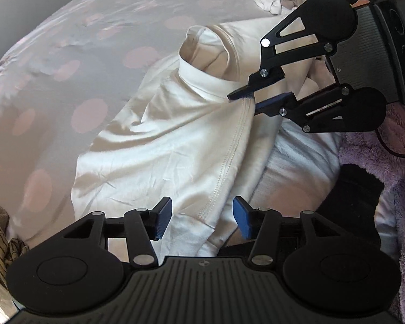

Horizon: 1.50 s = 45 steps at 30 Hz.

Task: Fold clothes

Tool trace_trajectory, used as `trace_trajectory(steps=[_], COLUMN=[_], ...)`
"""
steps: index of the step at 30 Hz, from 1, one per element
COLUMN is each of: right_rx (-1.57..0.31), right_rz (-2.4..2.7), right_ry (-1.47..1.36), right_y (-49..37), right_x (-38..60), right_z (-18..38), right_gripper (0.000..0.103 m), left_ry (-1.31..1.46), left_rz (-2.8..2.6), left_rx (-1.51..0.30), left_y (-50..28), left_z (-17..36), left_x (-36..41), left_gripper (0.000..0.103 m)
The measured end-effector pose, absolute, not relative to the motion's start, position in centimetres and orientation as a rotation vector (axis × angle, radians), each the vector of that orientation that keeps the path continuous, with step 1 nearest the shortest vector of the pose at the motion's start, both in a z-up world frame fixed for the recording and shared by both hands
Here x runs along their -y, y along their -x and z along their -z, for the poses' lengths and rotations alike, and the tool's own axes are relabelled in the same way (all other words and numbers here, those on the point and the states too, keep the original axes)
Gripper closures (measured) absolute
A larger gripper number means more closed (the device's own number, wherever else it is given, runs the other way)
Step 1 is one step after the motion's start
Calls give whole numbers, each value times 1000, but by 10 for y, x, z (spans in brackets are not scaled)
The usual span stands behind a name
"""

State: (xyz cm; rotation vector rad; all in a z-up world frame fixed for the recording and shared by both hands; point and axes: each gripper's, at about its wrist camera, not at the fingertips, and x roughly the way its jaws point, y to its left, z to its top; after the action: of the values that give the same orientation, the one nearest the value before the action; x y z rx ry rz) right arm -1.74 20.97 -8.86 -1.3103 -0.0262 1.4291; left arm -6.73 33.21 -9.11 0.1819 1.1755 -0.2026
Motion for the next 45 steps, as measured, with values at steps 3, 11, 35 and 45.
trace_trajectory(steps=[3, 11, 35, 45], right_rx=[12, -8, -189, -350], right_rz=[-1434, -1457, -1790, -1831], right_ry=[1305, 1310, 1398, 1497], right_y=[17, 14, 22, 17], right_x=[-209, -207, -256, -295], right_z=[92, 99, 25, 41], right_gripper=[87, 87, 55, 78], left_ry=[-188, -135, -286, -360], left_rz=[221, 167, -157, -135], left_rx=[-1237, -1194, -894, -872], left_y=[60, 64, 129, 132], left_z=[108, 112, 88, 91], left_x=[-335, -342, -309, -299], left_gripper=[57, 87, 96, 96])
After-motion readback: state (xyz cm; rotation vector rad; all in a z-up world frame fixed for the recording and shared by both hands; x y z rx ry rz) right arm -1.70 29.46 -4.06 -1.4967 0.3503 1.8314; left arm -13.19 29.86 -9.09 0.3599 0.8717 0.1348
